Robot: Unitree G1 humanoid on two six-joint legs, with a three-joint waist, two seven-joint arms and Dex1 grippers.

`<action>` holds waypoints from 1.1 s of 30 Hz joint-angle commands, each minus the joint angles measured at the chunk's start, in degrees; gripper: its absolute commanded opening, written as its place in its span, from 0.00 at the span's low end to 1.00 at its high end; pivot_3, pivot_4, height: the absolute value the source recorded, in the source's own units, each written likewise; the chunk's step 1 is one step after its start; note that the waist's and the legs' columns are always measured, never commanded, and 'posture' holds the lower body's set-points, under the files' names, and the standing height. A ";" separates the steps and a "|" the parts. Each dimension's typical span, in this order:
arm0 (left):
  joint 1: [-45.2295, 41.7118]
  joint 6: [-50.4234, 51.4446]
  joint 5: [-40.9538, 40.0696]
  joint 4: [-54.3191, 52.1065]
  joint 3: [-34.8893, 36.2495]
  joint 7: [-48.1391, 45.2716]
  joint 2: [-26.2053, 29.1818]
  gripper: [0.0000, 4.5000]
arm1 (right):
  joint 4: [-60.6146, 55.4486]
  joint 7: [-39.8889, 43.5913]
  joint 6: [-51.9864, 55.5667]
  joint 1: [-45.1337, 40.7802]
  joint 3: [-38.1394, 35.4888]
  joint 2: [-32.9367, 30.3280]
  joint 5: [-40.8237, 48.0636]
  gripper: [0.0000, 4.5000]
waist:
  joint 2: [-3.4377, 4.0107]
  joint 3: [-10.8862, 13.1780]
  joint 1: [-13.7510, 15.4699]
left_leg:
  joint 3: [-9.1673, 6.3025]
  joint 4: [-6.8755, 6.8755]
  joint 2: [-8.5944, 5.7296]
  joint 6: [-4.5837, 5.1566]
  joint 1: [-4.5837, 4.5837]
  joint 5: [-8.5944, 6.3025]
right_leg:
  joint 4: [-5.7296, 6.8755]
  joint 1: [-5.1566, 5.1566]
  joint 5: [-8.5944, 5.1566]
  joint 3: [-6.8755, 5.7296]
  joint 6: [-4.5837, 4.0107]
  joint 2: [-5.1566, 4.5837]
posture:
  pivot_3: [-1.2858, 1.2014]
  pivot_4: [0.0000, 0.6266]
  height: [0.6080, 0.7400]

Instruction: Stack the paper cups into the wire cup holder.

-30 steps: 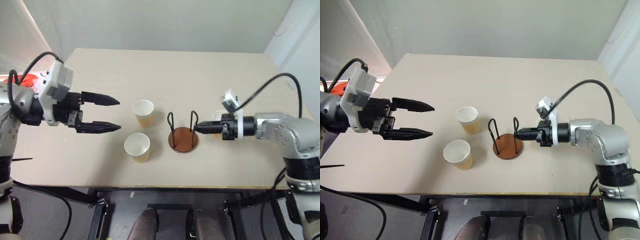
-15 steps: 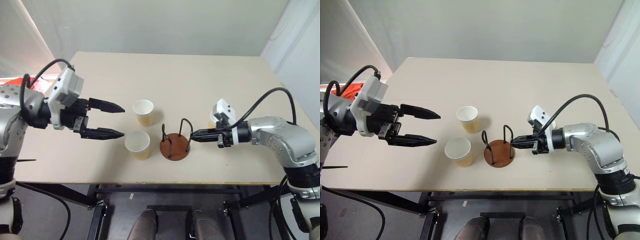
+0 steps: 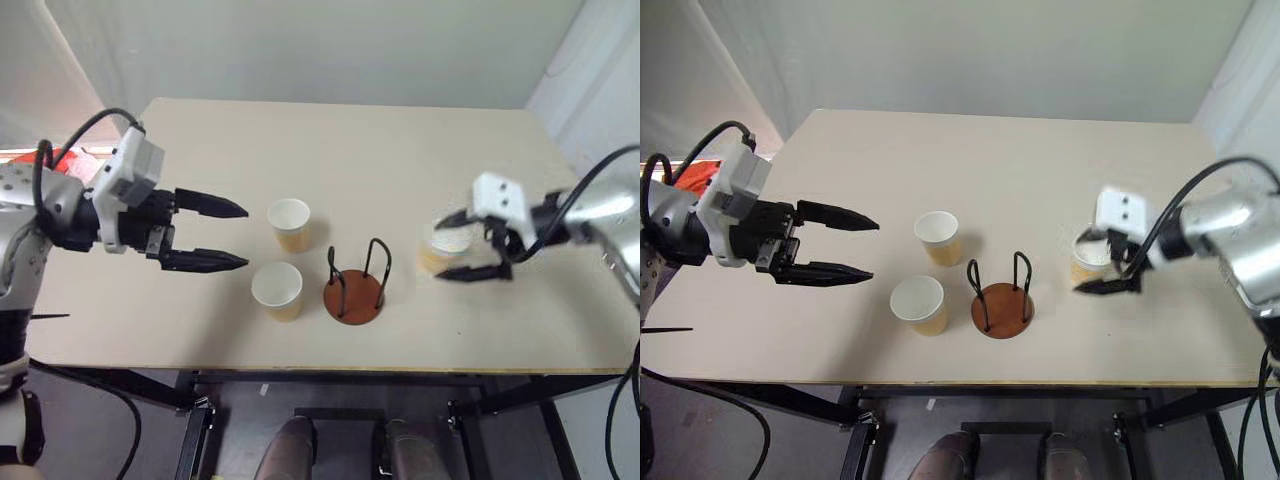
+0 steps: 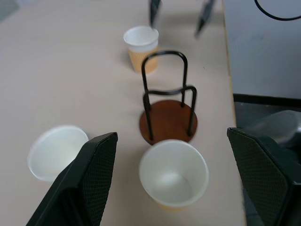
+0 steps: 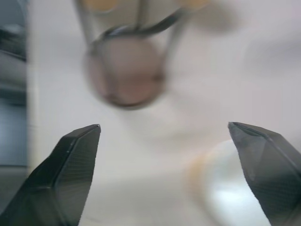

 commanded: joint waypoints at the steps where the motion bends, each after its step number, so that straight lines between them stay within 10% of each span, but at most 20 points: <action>1: -2.04 -0.80 -0.33 -1.83 0.52 0.35 -0.47 0.91 | 5.36 2.03 -5.73 -2.98 1.72 1.43 -4.89 0.99 | -0.01 -0.01 0.00 | 0.00 -0.02 0.04 0.00 0.03 0.00 | 0.00 0.00 0.00 -0.02 0.01 0.01 | 0.52 0.24 1.00; 11: -1.67 -0.81 -0.52 -6.08 1.19 1.34 -0.75 0.91 | 20.78 3.46 -17.89 -3.55 10.03 8.15 -19.04 0.99 | 0.05 0.03 0.03 | 0.04 0.01 0.10 0.12 0.03 -0.04 | 0.04 -0.02 0.05 -0.02 0.08 0.00 | 0.52 0.24 1.00; 25: 1.60 -0.14 -1.27 -7.16 3.99 2.60 1.27 0.91 | 24.11 8.14 -23.00 -6.44 6.71 9.95 -21.19 0.00 | 0.08 0.05 0.08 | 0.06 0.01 0.15 0.00 0.05 -0.16 | 0.09 -0.03 0.07 -0.04 0.05 0.00 | 0.52 0.24 1.00; 33: 1.48 -1.85 -0.12 -4.66 3.57 1.67 1.43 0.91 | 8.17 17.38 -10.79 -17.47 -2.20 13.00 -2.19 0.00 | 0.07 0.05 -0.39 | 0.13 -0.07 0.25 -0.07 0.03 -0.19 | 0.08 -0.13 -0.02 -0.04 -0.11 0.12 | 0.52 0.24 1.00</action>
